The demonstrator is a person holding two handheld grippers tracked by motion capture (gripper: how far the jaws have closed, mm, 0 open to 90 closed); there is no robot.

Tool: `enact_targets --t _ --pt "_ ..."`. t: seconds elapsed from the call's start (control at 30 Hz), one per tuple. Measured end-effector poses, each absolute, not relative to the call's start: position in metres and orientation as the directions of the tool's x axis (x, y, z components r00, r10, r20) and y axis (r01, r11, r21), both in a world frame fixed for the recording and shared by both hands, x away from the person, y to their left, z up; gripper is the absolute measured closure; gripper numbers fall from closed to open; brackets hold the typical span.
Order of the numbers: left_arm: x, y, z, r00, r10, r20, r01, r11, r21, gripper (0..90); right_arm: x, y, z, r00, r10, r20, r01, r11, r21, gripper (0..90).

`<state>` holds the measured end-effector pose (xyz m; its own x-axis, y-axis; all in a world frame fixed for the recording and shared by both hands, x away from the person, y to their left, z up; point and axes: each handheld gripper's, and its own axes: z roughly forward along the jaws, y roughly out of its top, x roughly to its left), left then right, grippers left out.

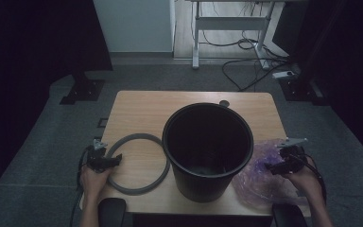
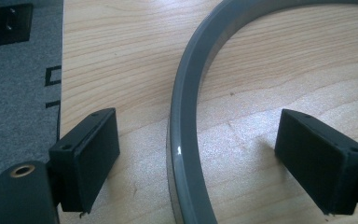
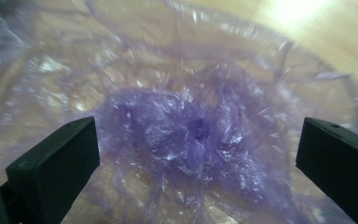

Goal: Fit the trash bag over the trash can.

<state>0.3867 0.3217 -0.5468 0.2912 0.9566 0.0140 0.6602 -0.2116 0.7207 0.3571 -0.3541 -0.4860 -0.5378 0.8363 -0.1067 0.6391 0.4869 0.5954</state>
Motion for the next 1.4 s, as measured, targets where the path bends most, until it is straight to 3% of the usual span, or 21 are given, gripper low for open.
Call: enact_targets --t 0.23,0.37,0.47,0.67,0.8,1.07,1.4 --pt "0.386 0.321 -0.547 0.295 0.955 0.014 0.660 -0.214 0.720 13.9 0.380 -0.338 -0.515 -0.595 0.802 -0.045 0.687 0.537 0.490 0.0" --pt "0.386 0.321 -0.547 0.302 0.953 0.014 0.658 -0.219 0.720 13.9 0.387 -0.331 -0.530 -0.582 0.811 -0.048 0.729 0.547 0.411 7.5" --pt "0.386 0.321 -0.547 0.304 0.953 0.015 0.658 -0.221 0.720 13.9 0.389 -0.334 -0.526 -0.568 0.823 -0.004 0.748 0.518 0.414 27.2" --pt "0.386 0.320 -0.547 0.308 0.951 0.017 0.656 -0.225 0.720 13.9 0.398 -0.335 -0.516 -0.564 0.826 0.008 0.784 0.533 0.318 60.0" --pt "0.386 0.320 -0.547 0.309 0.951 0.017 0.656 -0.226 0.720 13.9 0.404 -0.330 -0.513 -0.583 0.812 0.017 0.786 0.559 0.265 75.4" --pt "0.386 0.320 -0.547 0.311 0.950 0.017 0.656 -0.227 0.720 13.9 0.404 -0.324 -0.496 -0.629 0.776 0.045 0.763 0.606 0.225 77.9" --pt "0.386 0.320 -0.547 0.314 0.949 0.016 0.655 -0.229 0.720 13.9 0.399 -0.335 -0.447 -0.635 0.772 0.031 0.747 0.602 0.282 77.9"
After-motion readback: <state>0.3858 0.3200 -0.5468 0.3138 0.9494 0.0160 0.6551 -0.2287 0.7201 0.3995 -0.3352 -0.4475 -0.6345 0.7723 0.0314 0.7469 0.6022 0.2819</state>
